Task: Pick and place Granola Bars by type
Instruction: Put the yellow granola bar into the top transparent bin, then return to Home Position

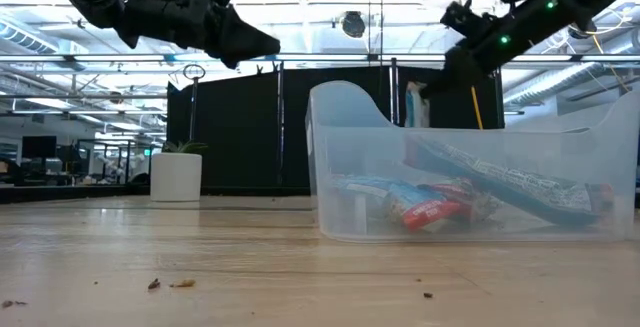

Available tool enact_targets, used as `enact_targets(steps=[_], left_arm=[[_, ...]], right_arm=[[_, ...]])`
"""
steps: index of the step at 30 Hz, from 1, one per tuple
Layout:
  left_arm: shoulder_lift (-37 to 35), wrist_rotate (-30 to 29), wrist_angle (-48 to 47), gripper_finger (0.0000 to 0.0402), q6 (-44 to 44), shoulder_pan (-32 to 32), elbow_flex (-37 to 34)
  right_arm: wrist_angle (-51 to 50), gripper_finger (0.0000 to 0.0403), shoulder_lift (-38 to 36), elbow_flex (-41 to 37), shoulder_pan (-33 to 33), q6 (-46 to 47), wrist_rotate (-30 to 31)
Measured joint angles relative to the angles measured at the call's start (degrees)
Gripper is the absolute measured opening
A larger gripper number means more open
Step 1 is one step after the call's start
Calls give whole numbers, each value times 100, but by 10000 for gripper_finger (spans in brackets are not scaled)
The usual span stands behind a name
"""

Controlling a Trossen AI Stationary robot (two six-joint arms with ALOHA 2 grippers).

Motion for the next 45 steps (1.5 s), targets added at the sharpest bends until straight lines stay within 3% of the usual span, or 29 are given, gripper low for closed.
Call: enact_targets(steps=[14,27,31,36,40,45], left_arm=[[0,-238,-28,93,47,0,0],[-37,-229,2,93,-333,0,0],[-37,58,5,93,-275,0,0],[-302,325,-149,93,-283,36,-2],[-749,324,-737,93,-116,98,-4],[-1373,322,-1425,93,-78,151,-4]], right_arm=[[-276,1,-154,-637,-28,503,-16],[-56,7,-152,-1175,-727,1197,-23],[109,40,-168,-1180,-742,1138,-85],[431,113,-386,-1180,-741,1275,-598],[483,170,-706,-1180,-741,1356,-973],[491,218,-1158,-1180,-741,1447,-976]])
